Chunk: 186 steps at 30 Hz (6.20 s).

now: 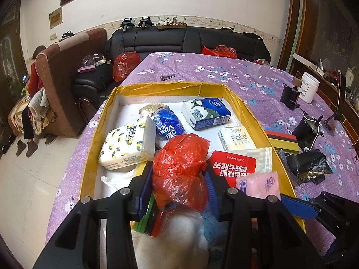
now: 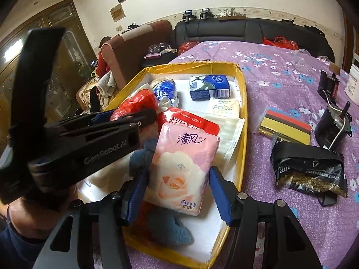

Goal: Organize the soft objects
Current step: 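Lower the red bag and pink tissue pack into the tray and open both grippers, then move both grippers back over the remaining items on the table, then grasp the striped yellow-red sponge pack with the left gripper while the right gripper grasps the black snack bag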

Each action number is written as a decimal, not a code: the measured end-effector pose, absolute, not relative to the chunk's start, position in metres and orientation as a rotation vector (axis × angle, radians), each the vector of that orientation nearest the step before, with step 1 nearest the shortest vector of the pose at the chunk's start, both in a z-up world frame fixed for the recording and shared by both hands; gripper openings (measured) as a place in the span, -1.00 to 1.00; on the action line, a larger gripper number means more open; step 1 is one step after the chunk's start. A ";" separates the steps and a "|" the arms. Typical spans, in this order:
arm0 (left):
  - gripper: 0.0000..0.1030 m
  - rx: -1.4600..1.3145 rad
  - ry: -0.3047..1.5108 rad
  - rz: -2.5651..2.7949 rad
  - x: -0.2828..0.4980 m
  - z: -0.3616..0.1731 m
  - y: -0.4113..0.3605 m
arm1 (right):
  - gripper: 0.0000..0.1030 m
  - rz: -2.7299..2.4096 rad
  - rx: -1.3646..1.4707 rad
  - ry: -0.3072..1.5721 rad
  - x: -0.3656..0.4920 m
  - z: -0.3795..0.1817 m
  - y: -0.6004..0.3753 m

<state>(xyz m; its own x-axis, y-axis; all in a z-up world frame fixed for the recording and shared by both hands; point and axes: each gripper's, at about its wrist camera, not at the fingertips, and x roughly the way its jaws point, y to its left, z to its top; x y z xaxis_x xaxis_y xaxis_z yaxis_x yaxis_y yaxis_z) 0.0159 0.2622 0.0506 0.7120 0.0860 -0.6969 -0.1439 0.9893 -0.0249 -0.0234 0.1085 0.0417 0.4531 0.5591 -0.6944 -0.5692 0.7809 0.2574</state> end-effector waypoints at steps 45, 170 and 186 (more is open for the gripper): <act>0.43 -0.073 0.772 0.161 0.012 0.057 0.262 | 0.44 0.700 -0.068 0.856 -0.012 0.044 0.119; 0.57 0.823 1.127 -0.651 0.173 0.006 0.059 | -0.52 0.430 0.358 0.630 0.011 0.043 -0.155; -0.19 0.606 1.164 -0.323 0.134 0.006 0.040 | -0.52 0.421 0.346 0.622 0.009 0.044 -0.155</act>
